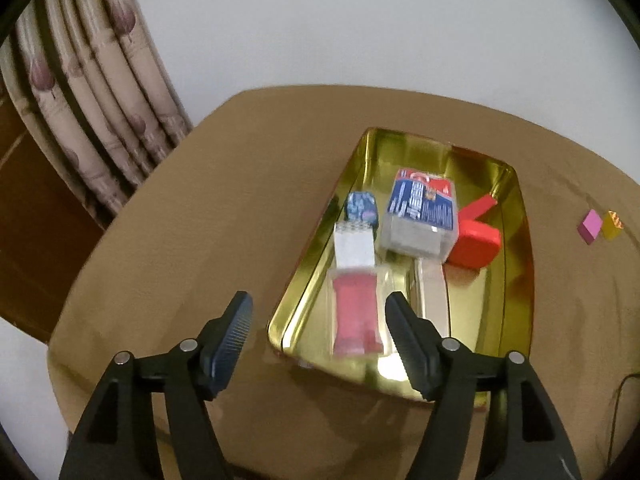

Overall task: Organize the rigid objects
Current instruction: 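Carry the gold lipstick into the gold tin and open the right tool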

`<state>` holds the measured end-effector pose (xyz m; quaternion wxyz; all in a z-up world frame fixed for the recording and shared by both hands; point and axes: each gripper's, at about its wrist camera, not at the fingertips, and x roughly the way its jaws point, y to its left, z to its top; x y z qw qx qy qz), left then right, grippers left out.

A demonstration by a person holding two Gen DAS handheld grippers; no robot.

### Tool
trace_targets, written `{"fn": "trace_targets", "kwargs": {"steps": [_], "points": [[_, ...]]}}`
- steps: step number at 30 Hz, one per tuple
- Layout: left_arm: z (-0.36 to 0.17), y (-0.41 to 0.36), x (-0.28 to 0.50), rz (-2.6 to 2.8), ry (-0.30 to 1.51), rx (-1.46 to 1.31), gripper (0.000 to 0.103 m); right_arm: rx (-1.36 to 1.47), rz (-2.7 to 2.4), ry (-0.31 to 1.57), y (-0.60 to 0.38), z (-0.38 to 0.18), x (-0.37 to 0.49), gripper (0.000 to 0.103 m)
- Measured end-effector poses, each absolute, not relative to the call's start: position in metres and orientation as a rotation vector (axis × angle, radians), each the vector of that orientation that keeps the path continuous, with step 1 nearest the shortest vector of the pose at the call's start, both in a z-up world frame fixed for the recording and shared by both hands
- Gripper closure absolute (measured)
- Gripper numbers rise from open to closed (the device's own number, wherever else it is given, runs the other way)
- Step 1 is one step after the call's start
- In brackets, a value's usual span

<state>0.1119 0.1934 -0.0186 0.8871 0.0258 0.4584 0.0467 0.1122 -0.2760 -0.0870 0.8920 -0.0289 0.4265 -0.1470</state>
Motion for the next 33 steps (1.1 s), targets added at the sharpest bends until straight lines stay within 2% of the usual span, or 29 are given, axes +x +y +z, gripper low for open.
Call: {"fn": "trace_targets", "kwargs": {"steps": [8, 33], "points": [[-0.014, 0.214, 0.108, 0.120, 0.936, -0.042, 0.031, -0.072, -0.360, 0.911, -0.269, -0.085, 0.119, 0.083], [-0.010, 0.232, 0.108, 0.206, 0.919, -0.095, 0.029, -0.093, -0.069, 0.861, -0.162, -0.049, 0.137, 0.083]]}}
